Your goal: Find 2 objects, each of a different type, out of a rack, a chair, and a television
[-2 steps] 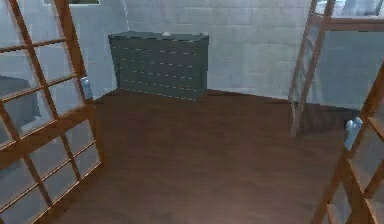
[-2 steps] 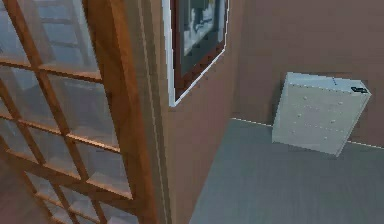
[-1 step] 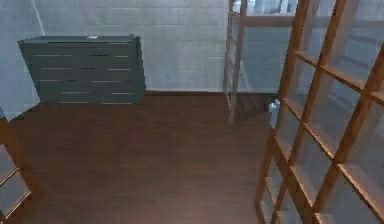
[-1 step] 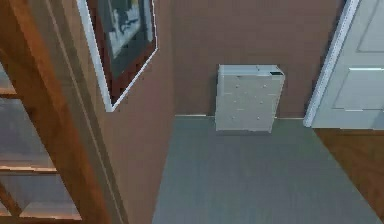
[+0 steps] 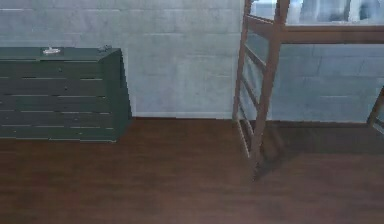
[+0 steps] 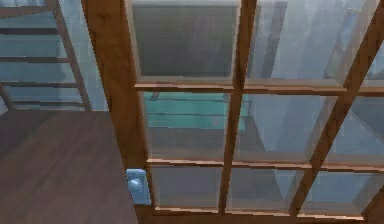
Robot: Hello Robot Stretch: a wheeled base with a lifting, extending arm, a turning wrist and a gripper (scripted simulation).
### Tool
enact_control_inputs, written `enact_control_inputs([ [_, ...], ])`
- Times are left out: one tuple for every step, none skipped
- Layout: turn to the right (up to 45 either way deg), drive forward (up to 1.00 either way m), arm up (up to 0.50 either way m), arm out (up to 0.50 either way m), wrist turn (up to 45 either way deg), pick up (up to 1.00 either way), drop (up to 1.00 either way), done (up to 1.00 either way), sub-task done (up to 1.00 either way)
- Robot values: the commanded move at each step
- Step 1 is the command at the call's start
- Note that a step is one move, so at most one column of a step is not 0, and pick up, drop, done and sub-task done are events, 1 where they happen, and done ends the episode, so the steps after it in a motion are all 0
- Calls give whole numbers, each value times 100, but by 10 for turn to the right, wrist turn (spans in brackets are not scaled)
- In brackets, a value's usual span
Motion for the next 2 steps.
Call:
enact_control_inputs([
  [90,0,0,0,0,0,0,0,0],
  [0,30,0,0,0,0,0,0,0],
])
